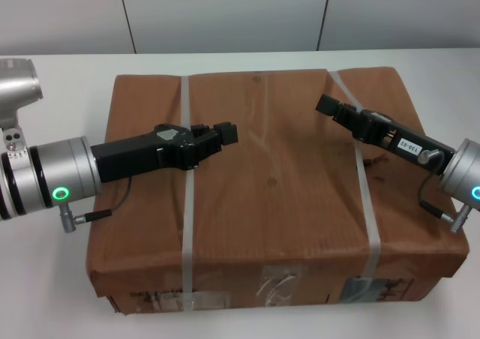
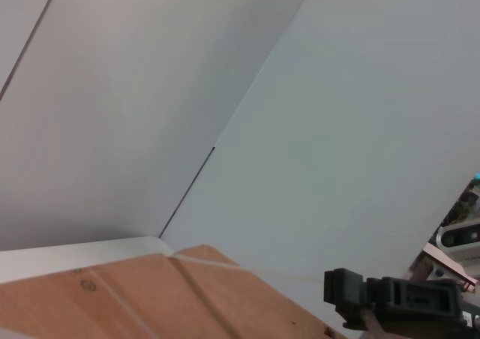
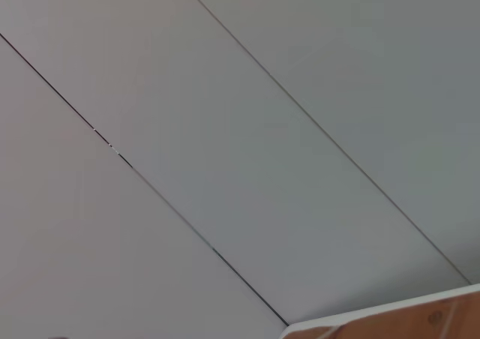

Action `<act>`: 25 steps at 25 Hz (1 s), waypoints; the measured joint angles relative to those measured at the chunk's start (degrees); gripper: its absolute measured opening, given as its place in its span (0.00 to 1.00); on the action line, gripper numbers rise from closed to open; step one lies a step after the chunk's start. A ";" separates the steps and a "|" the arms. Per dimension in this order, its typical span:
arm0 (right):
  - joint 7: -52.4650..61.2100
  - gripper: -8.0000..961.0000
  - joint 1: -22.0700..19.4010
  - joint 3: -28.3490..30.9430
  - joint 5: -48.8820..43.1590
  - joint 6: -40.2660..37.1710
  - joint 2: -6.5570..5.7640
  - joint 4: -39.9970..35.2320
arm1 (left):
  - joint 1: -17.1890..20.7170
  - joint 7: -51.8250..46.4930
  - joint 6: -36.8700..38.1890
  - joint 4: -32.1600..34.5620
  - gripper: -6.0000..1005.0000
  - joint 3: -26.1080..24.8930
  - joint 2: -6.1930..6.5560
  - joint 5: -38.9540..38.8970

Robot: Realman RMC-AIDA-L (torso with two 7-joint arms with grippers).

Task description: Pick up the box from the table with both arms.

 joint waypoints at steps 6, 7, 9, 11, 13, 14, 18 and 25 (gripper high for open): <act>0.00 0.03 -0.02 0.00 0.07 -0.24 0.00 0.00 | 0.00 0.00 -0.03 0.00 0.11 0.00 0.00 0.00; -0.01 0.03 -0.03 0.01 0.07 -0.27 0.00 0.00 | 0.00 0.00 -0.03 0.00 0.11 0.00 0.00 0.00; 0.00 0.03 -0.04 0.00 0.08 -0.32 0.00 0.00 | 0.00 0.00 -0.03 0.00 0.11 0.00 0.00 0.00; -0.01 0.03 -0.06 0.00 0.08 -0.33 0.00 0.00 | 0.00 0.00 -0.03 0.00 0.11 0.00 0.00 0.00; 0.00 0.03 -0.07 0.00 0.08 -0.33 0.00 0.00 | 0.00 0.00 -0.02 0.00 0.11 0.00 0.00 -0.02; 0.00 0.03 -0.07 0.00 0.08 -0.34 0.00 0.00 | 0.00 0.00 -0.03 0.00 0.11 0.00 0.00 -0.02; 0.00 0.03 -0.09 0.00 0.08 -0.35 -0.01 0.00 | 0.00 0.00 -0.03 0.00 0.11 0.00 0.00 -0.02; 0.00 0.03 -0.09 0.00 0.08 -0.35 0.00 0.00 | 0.00 0.00 -0.03 0.00 0.11 -0.07 0.00 -0.08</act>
